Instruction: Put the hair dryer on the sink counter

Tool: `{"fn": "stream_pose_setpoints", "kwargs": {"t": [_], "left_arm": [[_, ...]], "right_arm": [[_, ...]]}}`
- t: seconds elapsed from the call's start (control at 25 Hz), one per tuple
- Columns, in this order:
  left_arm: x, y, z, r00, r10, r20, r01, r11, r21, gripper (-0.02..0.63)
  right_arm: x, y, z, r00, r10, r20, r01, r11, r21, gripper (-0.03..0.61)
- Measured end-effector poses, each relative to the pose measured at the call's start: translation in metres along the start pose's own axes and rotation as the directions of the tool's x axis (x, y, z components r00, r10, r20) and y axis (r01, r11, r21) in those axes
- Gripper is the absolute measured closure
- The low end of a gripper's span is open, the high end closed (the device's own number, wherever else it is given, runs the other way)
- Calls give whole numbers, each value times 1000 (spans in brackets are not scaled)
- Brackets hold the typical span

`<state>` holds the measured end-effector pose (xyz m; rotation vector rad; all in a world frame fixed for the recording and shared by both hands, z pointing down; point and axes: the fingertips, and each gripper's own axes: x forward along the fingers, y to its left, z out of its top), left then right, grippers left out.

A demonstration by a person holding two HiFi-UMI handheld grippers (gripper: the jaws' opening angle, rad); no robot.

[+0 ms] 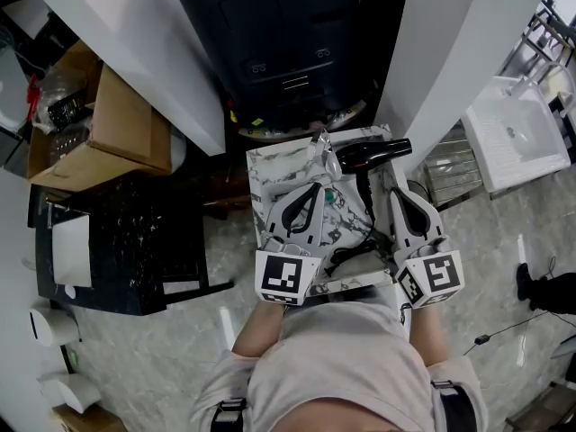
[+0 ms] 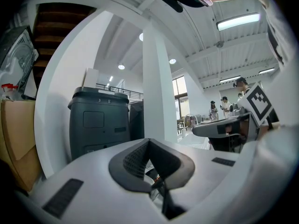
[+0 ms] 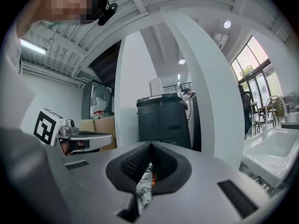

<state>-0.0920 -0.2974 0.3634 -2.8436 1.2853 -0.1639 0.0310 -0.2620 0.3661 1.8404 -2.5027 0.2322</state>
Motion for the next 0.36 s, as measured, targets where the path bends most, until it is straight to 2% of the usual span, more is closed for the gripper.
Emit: {"fn": "stream_pose_setpoints", "kwargs": {"t": [0.36], "left_arm": [[-2,2,-2,1000,-5,0,5,1000,-9,600]], "right_arm": [[0,5,2,1000,10,2,-10,1000,-18,569]]}}
